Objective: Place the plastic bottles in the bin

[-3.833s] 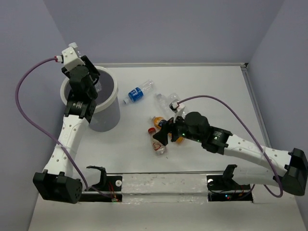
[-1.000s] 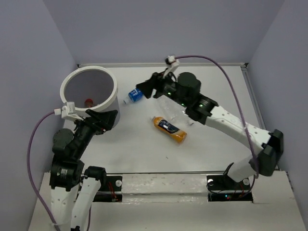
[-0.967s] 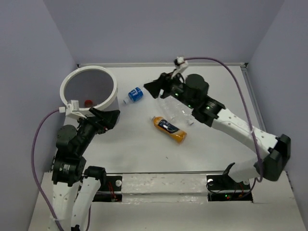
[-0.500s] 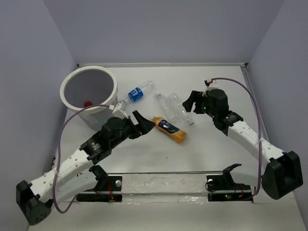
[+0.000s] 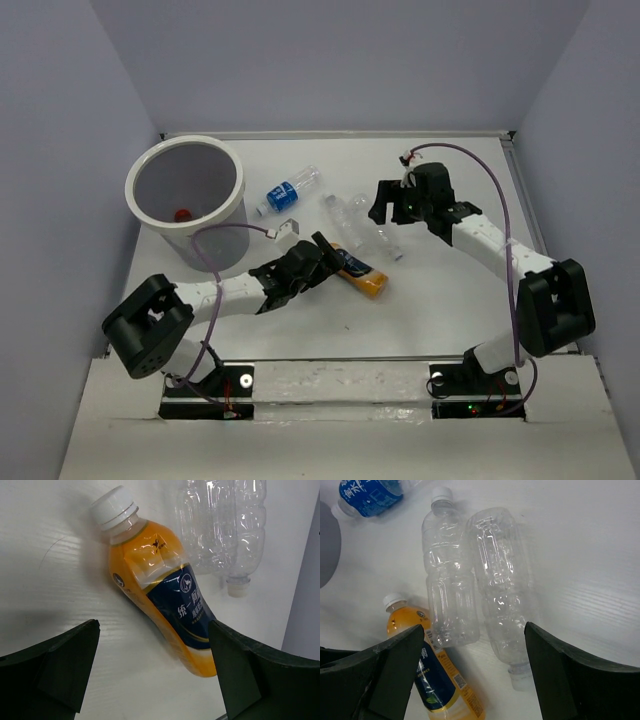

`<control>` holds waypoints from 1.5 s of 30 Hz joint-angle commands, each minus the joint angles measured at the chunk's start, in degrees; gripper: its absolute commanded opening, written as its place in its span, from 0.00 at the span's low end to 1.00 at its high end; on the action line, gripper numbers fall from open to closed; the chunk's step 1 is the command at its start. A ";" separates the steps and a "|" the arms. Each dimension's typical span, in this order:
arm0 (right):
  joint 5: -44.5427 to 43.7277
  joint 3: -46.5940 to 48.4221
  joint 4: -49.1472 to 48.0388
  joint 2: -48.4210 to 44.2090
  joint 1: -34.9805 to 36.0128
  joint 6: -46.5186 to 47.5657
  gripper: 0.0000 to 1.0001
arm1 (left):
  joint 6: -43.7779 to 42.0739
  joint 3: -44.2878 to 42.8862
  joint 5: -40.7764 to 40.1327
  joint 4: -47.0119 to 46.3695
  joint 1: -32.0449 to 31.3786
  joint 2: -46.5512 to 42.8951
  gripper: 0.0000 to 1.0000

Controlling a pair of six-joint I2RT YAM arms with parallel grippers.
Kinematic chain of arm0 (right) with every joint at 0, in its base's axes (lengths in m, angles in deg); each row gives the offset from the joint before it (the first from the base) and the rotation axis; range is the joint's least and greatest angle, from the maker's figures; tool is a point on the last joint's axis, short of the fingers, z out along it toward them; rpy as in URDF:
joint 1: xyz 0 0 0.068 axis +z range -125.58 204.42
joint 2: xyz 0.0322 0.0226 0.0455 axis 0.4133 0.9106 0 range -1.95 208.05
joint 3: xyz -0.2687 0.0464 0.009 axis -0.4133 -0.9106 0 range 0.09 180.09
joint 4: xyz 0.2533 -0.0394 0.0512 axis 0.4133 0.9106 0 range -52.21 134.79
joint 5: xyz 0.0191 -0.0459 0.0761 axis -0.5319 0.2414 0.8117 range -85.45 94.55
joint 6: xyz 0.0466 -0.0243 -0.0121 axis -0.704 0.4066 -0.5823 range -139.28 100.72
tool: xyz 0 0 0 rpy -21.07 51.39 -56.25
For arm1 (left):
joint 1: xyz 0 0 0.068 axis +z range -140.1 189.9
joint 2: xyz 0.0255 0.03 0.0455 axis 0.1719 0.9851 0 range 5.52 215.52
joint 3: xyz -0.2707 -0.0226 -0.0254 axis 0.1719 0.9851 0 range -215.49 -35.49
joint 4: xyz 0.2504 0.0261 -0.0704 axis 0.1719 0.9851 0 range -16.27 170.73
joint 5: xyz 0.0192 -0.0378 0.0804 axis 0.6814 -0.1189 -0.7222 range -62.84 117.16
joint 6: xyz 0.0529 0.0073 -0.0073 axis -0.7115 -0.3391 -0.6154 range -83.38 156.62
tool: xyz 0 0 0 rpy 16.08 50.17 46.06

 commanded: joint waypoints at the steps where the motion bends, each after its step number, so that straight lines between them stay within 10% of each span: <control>1: 0.90 6.74 3.59 5.21 -0.43 3.97 0.87 | 1.24 -4.39 -4.82 -4.98 -0.23 3.80 0.99; 22: -0.59 29.07 15.28 30.96 -0.43 9.94 0.86 | -0.51 -7.47 -8.60 -3.41 1.26 15.50 0.93; 30: -1.30 30.05 16.08 32.74 -0.43 10.03 0.68 | -2.63 -5.01 -8.69 -2.00 1.26 14.98 0.78; 34: -3.14 27.42 14.24 28.88 -0.43 9.16 0.57 | -4.73 -2.64 -9.39 -0.33 0.73 9.45 0.58; 45: -5.61 14.07 8.61 6.39 -0.43 4.59 0.53 | -17.64 -13.08 -17.82 18.82 -2.61 -19.52 0.58</control>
